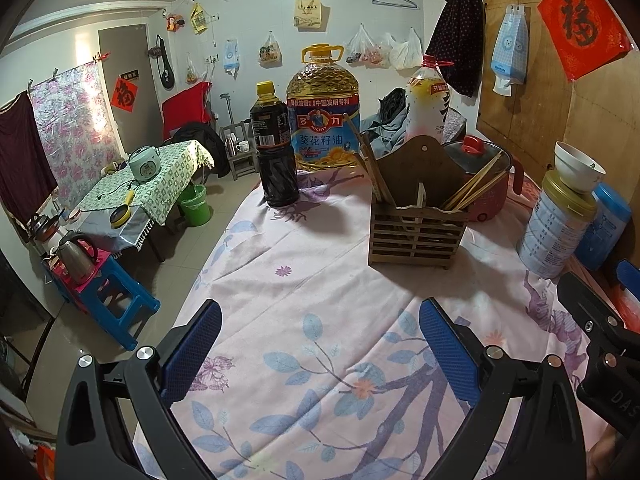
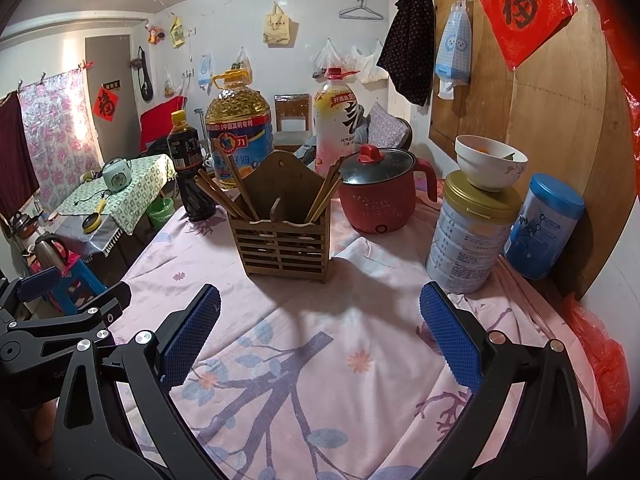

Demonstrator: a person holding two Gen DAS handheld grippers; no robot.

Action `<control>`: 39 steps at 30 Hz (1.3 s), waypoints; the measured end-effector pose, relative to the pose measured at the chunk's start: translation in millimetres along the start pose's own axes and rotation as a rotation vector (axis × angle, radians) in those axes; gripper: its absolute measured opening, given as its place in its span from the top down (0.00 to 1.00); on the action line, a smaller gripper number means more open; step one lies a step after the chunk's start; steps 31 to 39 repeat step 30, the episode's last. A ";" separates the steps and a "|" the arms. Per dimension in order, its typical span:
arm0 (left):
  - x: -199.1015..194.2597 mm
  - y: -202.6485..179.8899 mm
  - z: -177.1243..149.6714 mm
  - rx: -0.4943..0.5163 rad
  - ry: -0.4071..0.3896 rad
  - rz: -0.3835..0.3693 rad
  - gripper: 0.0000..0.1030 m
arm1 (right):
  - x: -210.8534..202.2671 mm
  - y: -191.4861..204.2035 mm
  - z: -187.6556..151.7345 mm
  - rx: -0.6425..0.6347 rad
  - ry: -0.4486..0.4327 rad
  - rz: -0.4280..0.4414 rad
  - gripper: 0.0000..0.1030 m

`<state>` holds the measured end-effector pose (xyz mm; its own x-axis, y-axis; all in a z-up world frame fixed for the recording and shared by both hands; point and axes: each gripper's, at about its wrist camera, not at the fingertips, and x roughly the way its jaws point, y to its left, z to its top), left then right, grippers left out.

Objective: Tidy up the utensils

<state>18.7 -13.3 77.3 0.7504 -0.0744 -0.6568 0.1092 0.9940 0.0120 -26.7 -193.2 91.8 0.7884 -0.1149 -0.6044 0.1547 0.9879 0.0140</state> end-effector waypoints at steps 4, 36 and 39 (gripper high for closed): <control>0.4 0.3 0.0 0.001 0.000 0.000 0.06 | 0.6 0.3 1.2 0.002 0.000 0.001 0.06; 1.6 5.1 -2.8 0.001 0.002 0.007 0.06 | 1.9 -2.0 0.5 0.005 0.001 0.004 0.06; 1.6 5.1 -2.8 0.001 0.002 0.007 0.06 | 1.9 -2.0 0.5 0.005 0.001 0.004 0.06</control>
